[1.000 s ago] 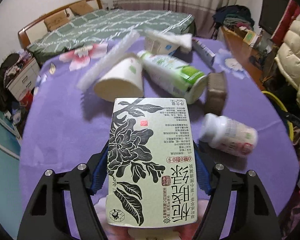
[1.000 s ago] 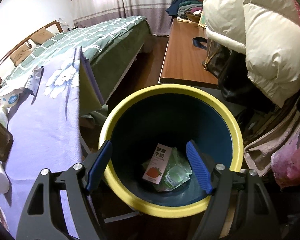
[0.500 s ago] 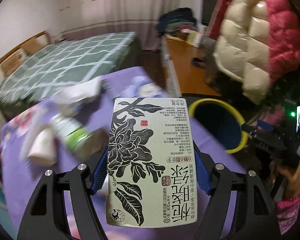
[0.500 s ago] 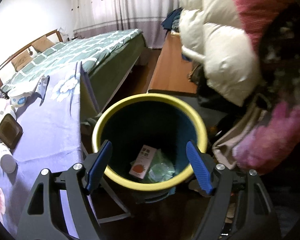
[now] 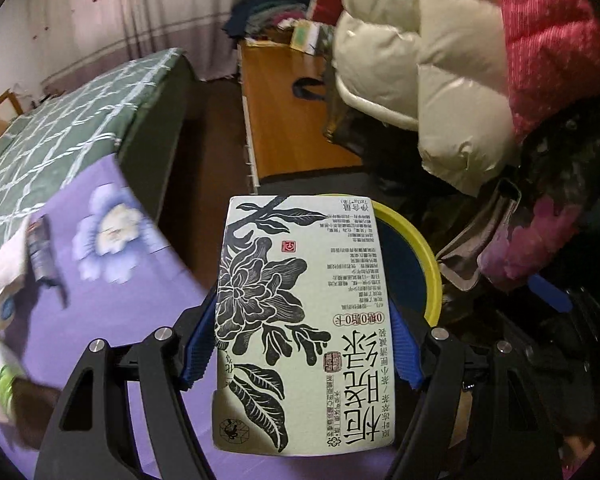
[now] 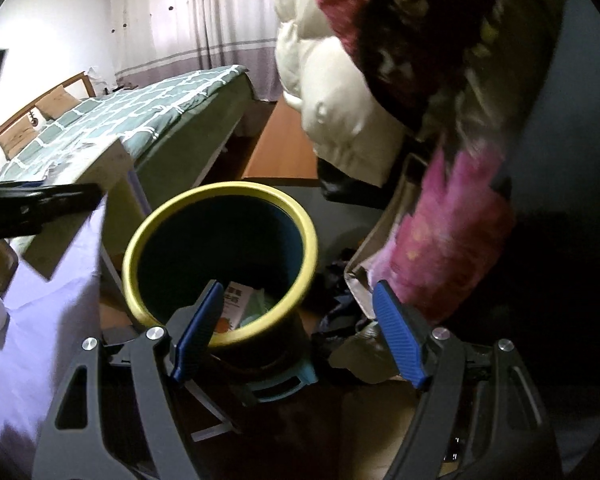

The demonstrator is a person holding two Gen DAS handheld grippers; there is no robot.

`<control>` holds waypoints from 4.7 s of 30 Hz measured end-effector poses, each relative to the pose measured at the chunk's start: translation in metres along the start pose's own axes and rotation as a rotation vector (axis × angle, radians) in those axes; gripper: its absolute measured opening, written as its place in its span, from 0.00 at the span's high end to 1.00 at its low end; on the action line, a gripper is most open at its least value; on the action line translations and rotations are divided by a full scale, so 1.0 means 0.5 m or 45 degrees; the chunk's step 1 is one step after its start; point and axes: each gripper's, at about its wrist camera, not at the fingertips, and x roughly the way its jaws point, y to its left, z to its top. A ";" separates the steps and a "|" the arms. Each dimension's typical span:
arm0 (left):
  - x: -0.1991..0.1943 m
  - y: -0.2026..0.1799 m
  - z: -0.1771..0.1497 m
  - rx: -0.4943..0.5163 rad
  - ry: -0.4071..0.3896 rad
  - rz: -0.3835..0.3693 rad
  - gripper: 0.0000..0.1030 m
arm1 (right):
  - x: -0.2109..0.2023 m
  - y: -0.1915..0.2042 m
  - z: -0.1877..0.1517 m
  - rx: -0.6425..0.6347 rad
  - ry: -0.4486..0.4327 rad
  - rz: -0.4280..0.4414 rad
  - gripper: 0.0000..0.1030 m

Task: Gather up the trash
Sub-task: 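Carry the tea box to the bin and open the left gripper, then grasp the white foam net sleeve with the right gripper, then carry the foam net sleeve over the bin with the right gripper, then open the right gripper to drop the foam sleeve into the bin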

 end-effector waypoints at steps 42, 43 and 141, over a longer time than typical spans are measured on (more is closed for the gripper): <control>-0.549 0.487 -0.572 -0.729 -0.365 0.729 0.05 | -0.069 0.618 0.021 -0.514 -0.021 0.672 0.28; -0.551 0.490 -0.575 -0.723 -0.367 0.740 0.05 | -0.070 0.638 0.019 -0.531 -0.011 0.687 0.30; -0.295 0.301 -0.389 -0.360 -0.164 0.414 0.05 | 0.161 0.177 0.139 -0.048 0.018 0.098 0.57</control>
